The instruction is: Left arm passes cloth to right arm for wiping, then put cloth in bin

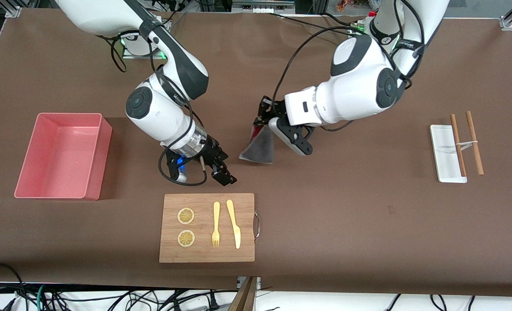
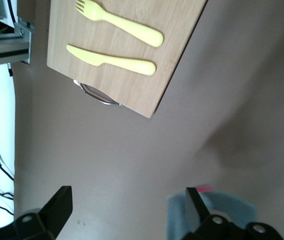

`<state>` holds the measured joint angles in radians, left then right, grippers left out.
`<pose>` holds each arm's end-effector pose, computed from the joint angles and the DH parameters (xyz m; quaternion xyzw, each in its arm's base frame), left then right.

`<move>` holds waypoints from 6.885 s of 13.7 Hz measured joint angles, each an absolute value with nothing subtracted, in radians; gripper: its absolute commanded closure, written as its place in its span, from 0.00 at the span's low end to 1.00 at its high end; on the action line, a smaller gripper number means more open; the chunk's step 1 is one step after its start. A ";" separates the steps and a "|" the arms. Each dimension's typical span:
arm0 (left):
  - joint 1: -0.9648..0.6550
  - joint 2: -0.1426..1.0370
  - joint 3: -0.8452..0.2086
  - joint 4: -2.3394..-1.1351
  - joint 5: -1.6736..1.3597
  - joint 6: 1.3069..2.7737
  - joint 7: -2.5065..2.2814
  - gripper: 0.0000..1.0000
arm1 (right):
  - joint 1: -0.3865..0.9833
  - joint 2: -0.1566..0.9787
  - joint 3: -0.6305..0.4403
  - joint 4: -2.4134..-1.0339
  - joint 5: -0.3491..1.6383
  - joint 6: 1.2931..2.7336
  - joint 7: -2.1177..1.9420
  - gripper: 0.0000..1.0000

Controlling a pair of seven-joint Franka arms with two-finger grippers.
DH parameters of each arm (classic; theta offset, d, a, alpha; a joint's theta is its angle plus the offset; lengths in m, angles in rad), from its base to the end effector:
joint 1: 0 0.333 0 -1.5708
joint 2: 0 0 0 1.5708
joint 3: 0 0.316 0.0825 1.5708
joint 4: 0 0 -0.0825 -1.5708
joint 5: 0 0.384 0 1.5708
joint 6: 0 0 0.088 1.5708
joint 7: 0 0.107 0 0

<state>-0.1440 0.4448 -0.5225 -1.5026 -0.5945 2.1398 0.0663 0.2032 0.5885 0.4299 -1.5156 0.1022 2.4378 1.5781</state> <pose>0.5731 -0.4035 0.4761 0.9078 -0.1791 -0.0016 0.3793 0.6247 0.3842 0.3840 -0.8226 0.5163 0.0481 0.2334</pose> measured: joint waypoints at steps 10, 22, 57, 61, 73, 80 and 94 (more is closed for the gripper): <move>-0.219 0.458 -0.520 -1.501 -0.632 2.269 0.058 1.00 | 0.193 0.591 0.427 -1.500 0.099 2.335 1.523 0.00; -0.219 0.459 -0.519 -1.500 -0.645 2.272 0.056 1.00 | 0.196 0.599 0.443 -1.522 0.101 2.262 1.484 0.86; 0.065 0.256 -0.498 -1.478 0.031 1.614 0.057 0.00 | 0.161 0.574 0.368 -1.584 0.136 1.851 1.112 1.00; 0.202 0.241 -0.494 -1.447 0.071 1.590 0.068 0.00 | 0.142 0.583 0.214 -1.598 0.136 1.827 0.843 1.00; 0.232 0.217 -0.492 -1.435 0.128 1.445 -0.072 0.00 | 0.106 0.522 -0.103 -1.584 0.091 1.735 0.145 1.00; 0.224 0.225 -0.464 -1.435 0.128 1.466 -0.066 0.00 | 0.124 0.534 0.066 -1.581 0.092 1.798 0.443 1.00; -0.031 -0.002 -0.073 -1.720 0.032 1.706 0.042 0.00 | 0.228 0.624 0.379 -1.583 0.092 2.155 1.165 1.00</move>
<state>-0.0313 -0.0016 -0.0731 -1.7196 0.0315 1.7057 0.0421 0.2284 0.6237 0.3793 -1.5831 0.0916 2.1551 1.1653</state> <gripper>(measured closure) 0.000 1.000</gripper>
